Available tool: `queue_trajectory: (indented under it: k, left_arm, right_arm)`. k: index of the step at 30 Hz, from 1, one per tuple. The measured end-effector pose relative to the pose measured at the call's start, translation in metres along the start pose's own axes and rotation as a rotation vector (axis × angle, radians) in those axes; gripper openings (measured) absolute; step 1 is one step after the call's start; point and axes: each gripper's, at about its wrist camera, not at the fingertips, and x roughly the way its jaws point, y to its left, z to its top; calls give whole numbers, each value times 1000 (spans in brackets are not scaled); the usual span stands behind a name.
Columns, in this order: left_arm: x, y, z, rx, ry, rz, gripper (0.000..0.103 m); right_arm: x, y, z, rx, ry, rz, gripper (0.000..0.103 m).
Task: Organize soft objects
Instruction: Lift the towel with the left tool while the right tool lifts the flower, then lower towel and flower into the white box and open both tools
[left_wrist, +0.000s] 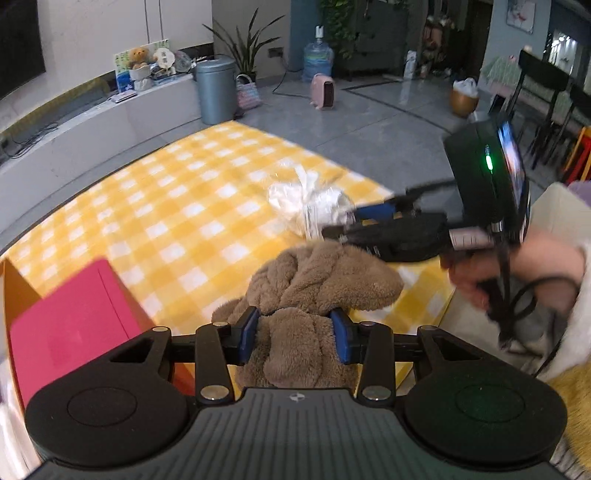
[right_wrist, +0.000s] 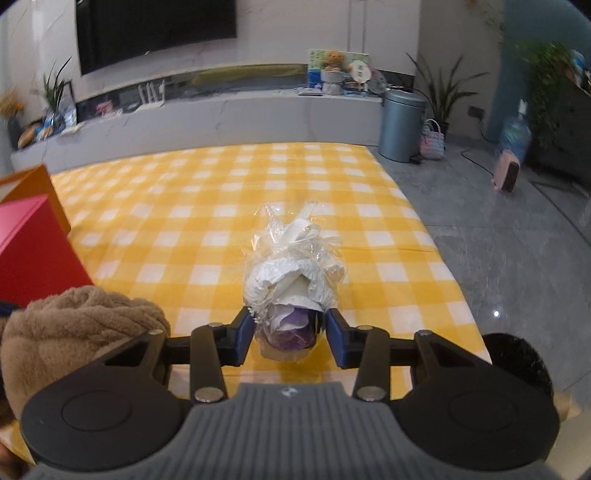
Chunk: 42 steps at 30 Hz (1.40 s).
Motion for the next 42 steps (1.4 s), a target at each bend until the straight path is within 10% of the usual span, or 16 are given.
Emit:
queue_trajectory:
  k: [17, 24, 35, 42]
  left_arm:
    - [-68, 141, 31, -204, -144, 197, 47]
    - [-105, 209, -1, -332, -149, 326, 47]
    - [-123, 267, -65, -391, -111, 377, 46]
    - [-84, 268, -75, -292, -48, 344, 46]
  right_arm:
    - [1, 19, 70, 29, -79, -53, 42]
    - [3, 92, 134, -11, -144, 49, 42]
    - [-18, 265, 156, -258, -53, 476, 41]
    - [-4, 299, 148, -273, 81, 435, 41]
